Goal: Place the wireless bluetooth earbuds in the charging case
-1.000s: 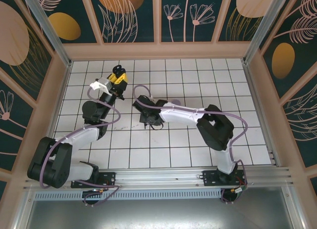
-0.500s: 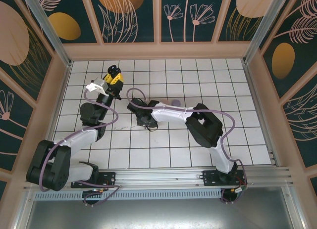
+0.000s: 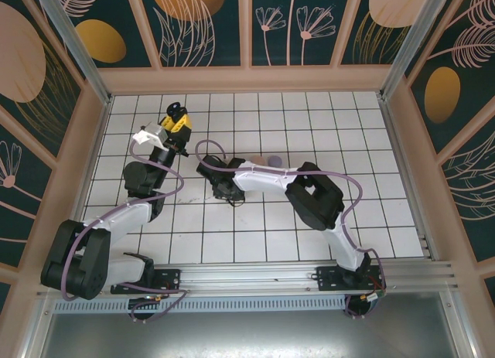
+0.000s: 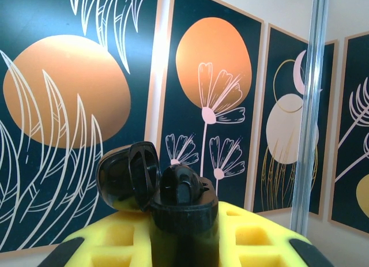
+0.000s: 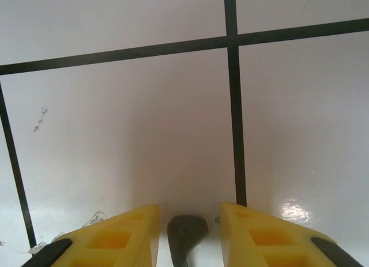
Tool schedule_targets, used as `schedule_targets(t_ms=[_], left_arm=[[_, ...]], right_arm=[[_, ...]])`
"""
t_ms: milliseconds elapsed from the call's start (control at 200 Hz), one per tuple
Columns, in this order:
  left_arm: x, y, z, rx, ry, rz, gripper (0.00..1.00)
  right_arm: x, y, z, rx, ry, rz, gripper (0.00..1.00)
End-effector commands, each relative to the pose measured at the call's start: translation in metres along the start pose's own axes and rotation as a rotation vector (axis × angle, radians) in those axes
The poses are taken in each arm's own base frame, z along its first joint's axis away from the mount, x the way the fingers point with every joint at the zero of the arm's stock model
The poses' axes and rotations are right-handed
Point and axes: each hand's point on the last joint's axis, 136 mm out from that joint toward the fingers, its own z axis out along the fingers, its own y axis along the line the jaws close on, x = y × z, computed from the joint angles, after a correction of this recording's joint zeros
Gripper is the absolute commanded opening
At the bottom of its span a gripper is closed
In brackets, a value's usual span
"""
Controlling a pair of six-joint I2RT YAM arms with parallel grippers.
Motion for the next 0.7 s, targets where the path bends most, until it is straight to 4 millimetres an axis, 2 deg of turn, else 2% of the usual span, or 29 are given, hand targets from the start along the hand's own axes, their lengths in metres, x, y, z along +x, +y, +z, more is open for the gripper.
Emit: schedule_targets(t_ms=[0, 410, 571, 696], left_arm=[[-0.019, -0.001, -0.003, 0.001, -0.07, -0.005, 0.0], [-0.02, -0.002, -0.003, 0.012, -0.069, -0.009, 0.0], [-0.021, -0.007, -0.004, 0.033, -0.061, -0.002, 0.0], [-0.026, -0.012, -0.005, 0.057, -0.062, 0.0, 0.0]], right_arm=[[0.009, 0.004, 0.009, 0.015, 0.028, -0.023, 0.32], [0.008, 0.004, 0.008, 0.019, 0.019, -0.027, 0.21], [-0.001, 0.001, -0.009, 0.01, -0.032, -0.012, 0.19], [-0.015, -0.005, -0.035, -0.017, -0.099, 0.018, 0.19]])
